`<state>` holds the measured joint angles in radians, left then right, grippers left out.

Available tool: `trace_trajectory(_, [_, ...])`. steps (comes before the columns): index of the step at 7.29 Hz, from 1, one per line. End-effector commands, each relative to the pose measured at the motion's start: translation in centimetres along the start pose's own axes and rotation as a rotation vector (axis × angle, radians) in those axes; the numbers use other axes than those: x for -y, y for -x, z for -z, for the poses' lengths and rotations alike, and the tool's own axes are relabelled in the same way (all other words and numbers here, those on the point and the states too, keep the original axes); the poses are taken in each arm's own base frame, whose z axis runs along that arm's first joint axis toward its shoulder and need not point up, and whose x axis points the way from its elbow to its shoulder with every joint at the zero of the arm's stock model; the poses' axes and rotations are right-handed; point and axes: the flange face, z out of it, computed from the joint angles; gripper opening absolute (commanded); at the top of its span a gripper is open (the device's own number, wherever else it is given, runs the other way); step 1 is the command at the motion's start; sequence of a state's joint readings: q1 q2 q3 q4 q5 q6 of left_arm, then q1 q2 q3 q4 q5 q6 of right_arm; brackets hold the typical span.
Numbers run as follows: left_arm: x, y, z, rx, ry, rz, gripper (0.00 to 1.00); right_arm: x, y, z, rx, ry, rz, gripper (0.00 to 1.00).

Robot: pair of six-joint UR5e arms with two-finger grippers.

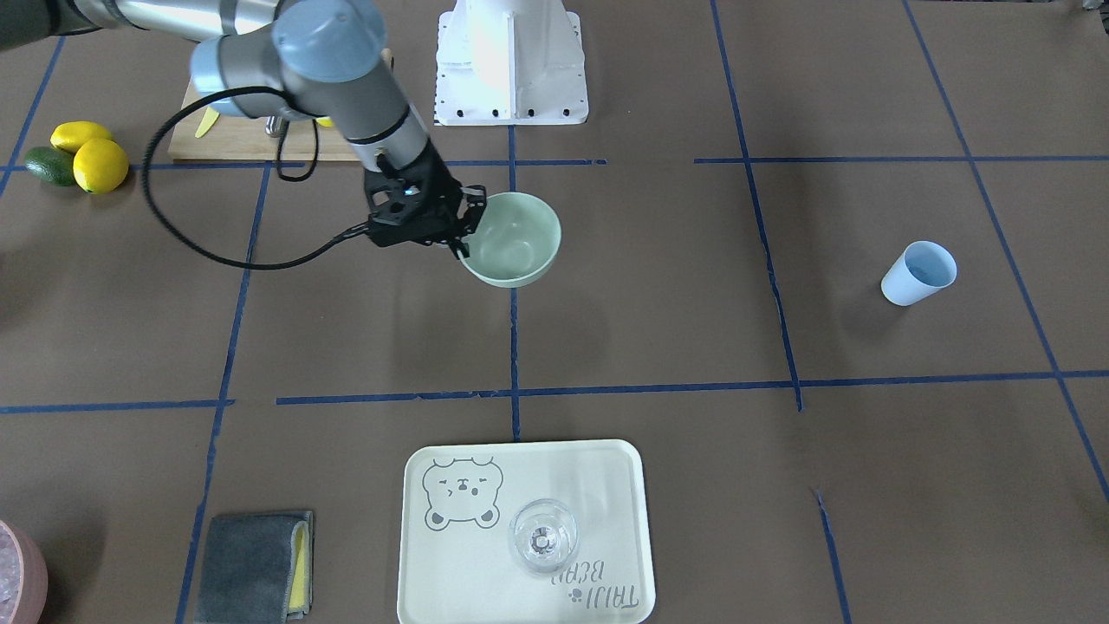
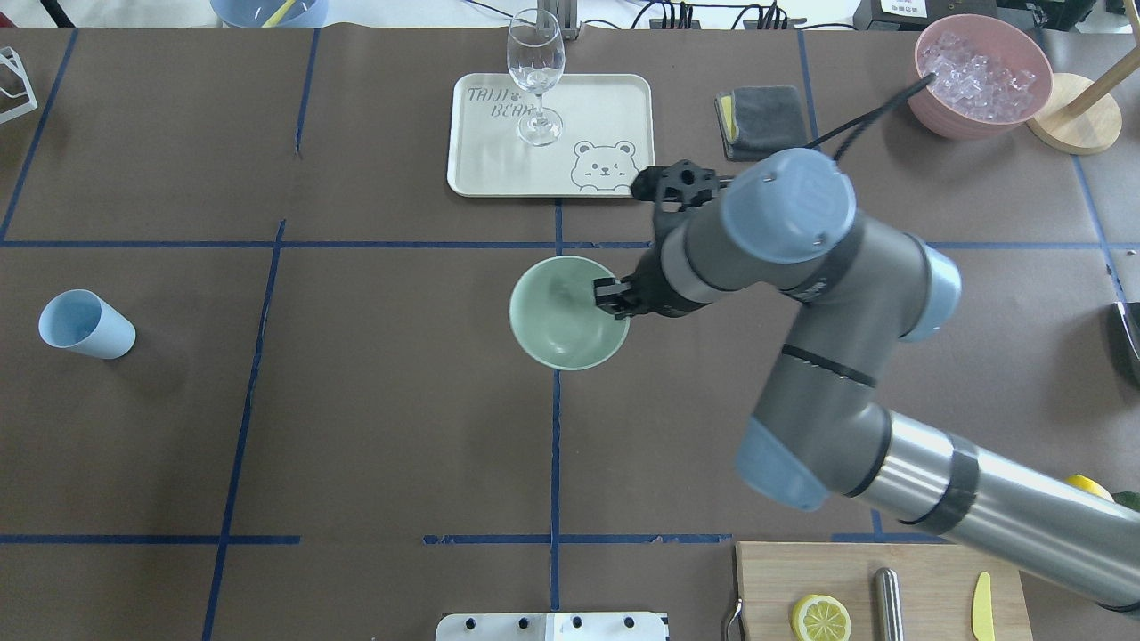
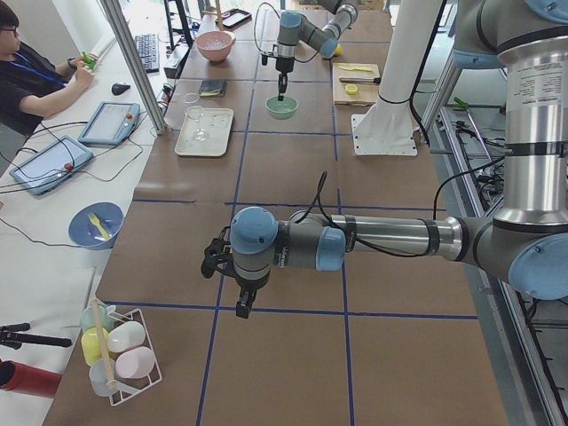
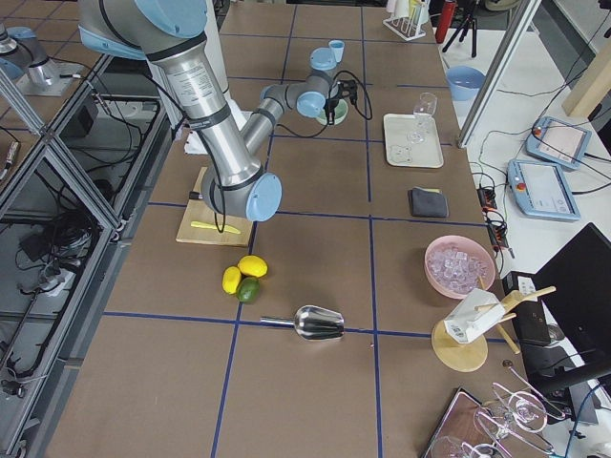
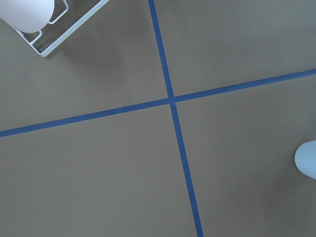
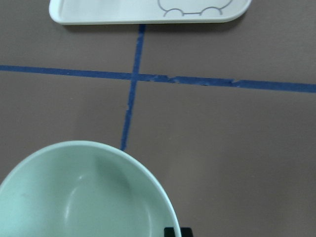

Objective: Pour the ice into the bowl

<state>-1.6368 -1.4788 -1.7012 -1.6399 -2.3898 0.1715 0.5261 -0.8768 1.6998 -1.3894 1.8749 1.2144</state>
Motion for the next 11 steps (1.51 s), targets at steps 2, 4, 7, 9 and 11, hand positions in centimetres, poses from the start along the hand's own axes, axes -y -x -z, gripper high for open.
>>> trace_trajectory(2, [0.1, 0.0, 0.0, 0.0, 0.0, 0.0, 1.0, 0.2, 15.7, -8.2, -0.126, -0.018, -0.083, 0.0])
trace_trajectory(4, [0.1, 0.0, 0.0, 0.0, -0.001, 0.0, 1.0, -0.3, 16.6, -10.2, -0.139, -0.027, -0.086, 0.0])
trace_trajectory(7, [0.0, 0.0, 0.0, 0.0, 0.001, 0.001, 1.0, -1.2, 16.6, -11.2, -0.149, -0.015, -0.092, 0.49])
trace_trajectory(9, [0.1, 0.0, 0.0, 0.0, -0.001, 0.0, 1.0, -1.0, 16.7, -10.7, -0.142, -0.019, -0.086, 1.0])
trace_trajectory(11, [0.5, -0.3, 0.3, 0.002, -0.011, -0.015, 1.0, 4.3, 15.2, -5.6, -0.099, -0.068, -0.083, 1.0])
